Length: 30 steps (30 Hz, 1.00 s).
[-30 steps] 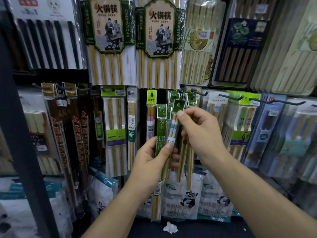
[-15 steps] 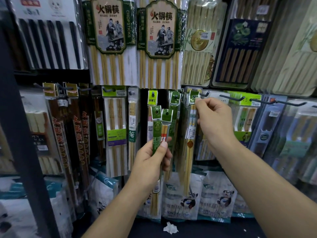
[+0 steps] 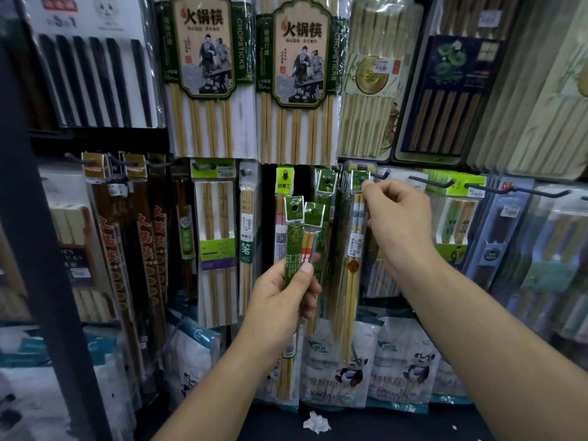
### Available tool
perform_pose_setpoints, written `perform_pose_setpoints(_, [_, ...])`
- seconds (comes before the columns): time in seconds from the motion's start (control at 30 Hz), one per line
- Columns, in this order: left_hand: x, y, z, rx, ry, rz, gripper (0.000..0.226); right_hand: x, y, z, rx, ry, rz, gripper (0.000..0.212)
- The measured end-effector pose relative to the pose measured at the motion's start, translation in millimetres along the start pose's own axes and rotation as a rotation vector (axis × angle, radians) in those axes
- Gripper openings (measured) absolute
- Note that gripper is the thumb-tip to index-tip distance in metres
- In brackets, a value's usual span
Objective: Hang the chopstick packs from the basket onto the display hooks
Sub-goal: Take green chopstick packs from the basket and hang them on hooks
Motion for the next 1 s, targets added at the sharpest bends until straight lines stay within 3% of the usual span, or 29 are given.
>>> perform_pose_setpoints(0.43, [1,-3,4,-0.028,-0.003,-0.012,0.012,15,-8,10,0.058,-0.012,0.04,0.027])
perform_pose_setpoints(0.7, [-2,18,11,0.021,0.048,-0.083,0.026,47,27,-7,-0.067,-0.054,-0.236,0.017])
perform_pose_setpoints(0.8, [-2,19,11,0.048,0.057,-0.075,0.036,46,28,-7,-0.079,-0.046,-0.233,0.019])
perform_pose_setpoints(1.0, [-4,-2,2,0.016,0.007,0.062,0.027,19,10,-10,-0.12,0.016,-0.126,0.024])
Point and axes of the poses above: each hand's wrist, its own x-axis away from the middle knuckle, its own y-axis out of the palm, z = x × y, the point moved 9 cm from there along -x, towards the middle knuckle, and after that the axes turned 10 degrees about -z, right-handed, at the moved point
